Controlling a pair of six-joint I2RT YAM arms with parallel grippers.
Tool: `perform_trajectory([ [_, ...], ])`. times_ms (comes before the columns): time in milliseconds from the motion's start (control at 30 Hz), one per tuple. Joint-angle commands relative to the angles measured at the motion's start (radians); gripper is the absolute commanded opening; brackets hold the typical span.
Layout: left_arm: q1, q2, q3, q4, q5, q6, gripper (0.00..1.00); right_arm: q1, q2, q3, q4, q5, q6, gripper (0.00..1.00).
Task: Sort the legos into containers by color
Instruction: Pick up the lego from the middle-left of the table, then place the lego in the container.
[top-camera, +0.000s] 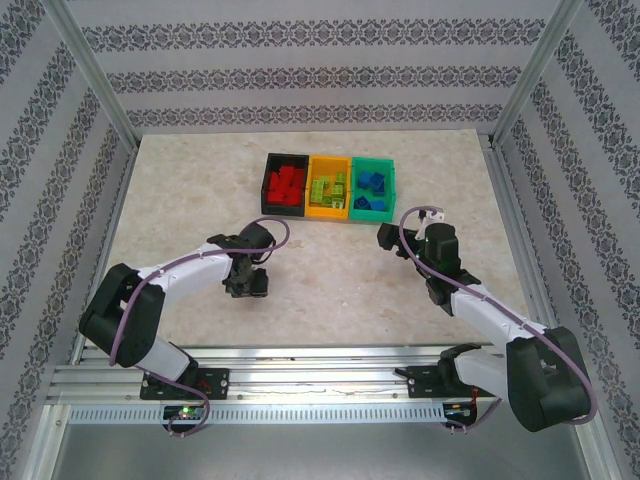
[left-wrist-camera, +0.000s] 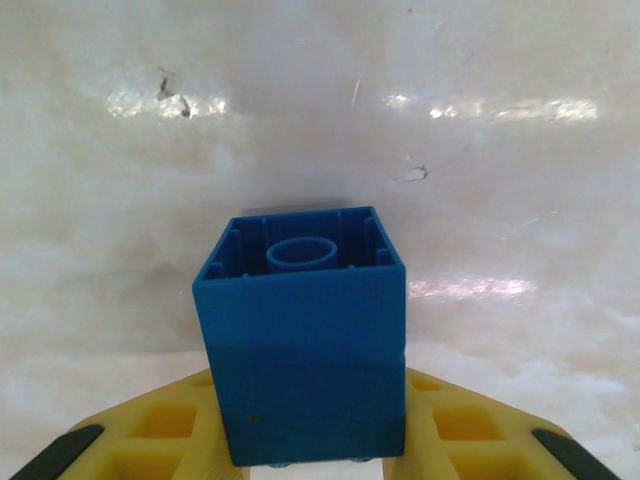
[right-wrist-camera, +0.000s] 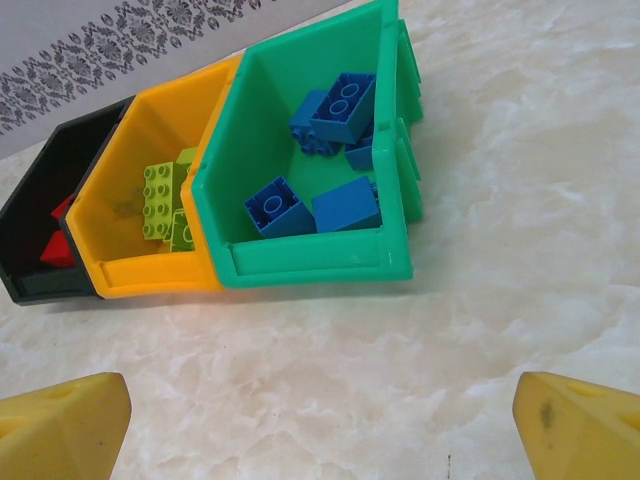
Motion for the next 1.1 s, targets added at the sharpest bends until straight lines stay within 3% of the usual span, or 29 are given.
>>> perform_trajectory([
  [0, 0.013, -0.039, 0.041, 0.012, 0.029, 0.021, 0.33, 0.013, 0.002, 0.023, 0.026, 0.005, -0.015, 0.98],
  [233, 0.012, -0.038, 0.094, 0.112, 0.122, 0.017, 0.33, 0.015, 0.002, 0.025, 0.026, 0.004, -0.016, 0.98],
  [600, 0.005, 0.129, 0.276, 0.292, 0.311, -0.030, 0.34, 0.006, 0.016, 0.030, 0.022, 0.009, -0.017, 0.98],
  [1067, -0.030, 0.351, 0.669, 0.305, 0.345, -0.027, 0.34, -0.008, 0.007, 0.022, 0.024, -0.005, -0.003, 0.98],
])
